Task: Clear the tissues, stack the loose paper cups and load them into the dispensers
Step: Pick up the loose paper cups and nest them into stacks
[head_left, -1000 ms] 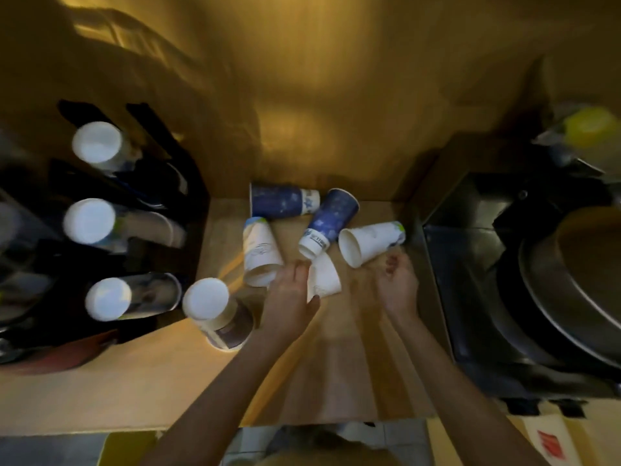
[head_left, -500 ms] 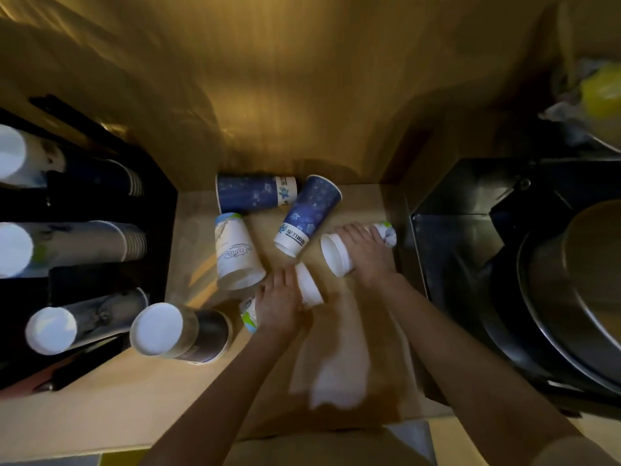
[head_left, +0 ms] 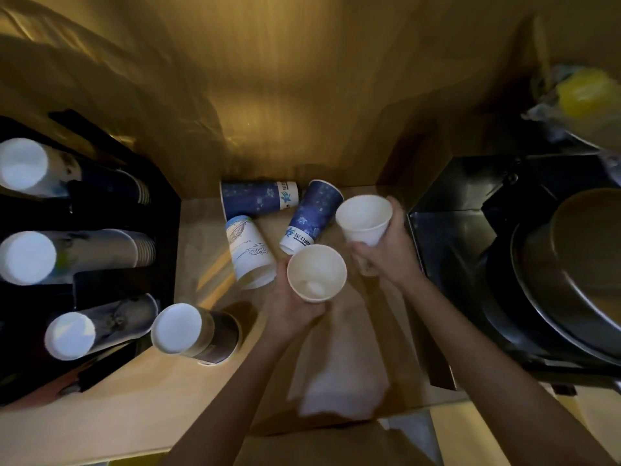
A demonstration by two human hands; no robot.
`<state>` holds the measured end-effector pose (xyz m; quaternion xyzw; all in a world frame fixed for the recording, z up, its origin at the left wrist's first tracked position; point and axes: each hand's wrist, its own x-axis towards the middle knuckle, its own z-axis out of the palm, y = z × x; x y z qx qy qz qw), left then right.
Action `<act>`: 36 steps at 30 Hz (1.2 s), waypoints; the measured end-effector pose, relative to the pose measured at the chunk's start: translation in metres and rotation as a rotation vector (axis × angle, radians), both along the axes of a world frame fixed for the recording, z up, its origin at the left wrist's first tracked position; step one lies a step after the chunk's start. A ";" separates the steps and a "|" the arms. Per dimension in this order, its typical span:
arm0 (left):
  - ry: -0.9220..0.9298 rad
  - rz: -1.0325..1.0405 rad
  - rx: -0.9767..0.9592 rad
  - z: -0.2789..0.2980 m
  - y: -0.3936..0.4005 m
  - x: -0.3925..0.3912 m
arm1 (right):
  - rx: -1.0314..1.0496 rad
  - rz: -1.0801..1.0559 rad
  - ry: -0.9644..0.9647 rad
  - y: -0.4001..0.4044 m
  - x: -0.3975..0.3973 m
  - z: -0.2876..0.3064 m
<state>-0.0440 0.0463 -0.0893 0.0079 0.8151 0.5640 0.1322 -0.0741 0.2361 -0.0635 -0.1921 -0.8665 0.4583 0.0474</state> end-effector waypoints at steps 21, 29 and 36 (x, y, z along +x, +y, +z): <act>-0.099 0.105 0.028 -0.001 0.005 0.018 | 0.087 0.194 -0.050 -0.071 0.076 0.005; -0.063 0.057 -0.098 0.000 0.004 0.017 | -0.019 0.181 -0.104 -0.072 0.076 0.000; -0.010 -0.089 -0.532 0.033 -0.021 0.004 | -0.035 0.232 -0.134 -0.062 0.062 -0.005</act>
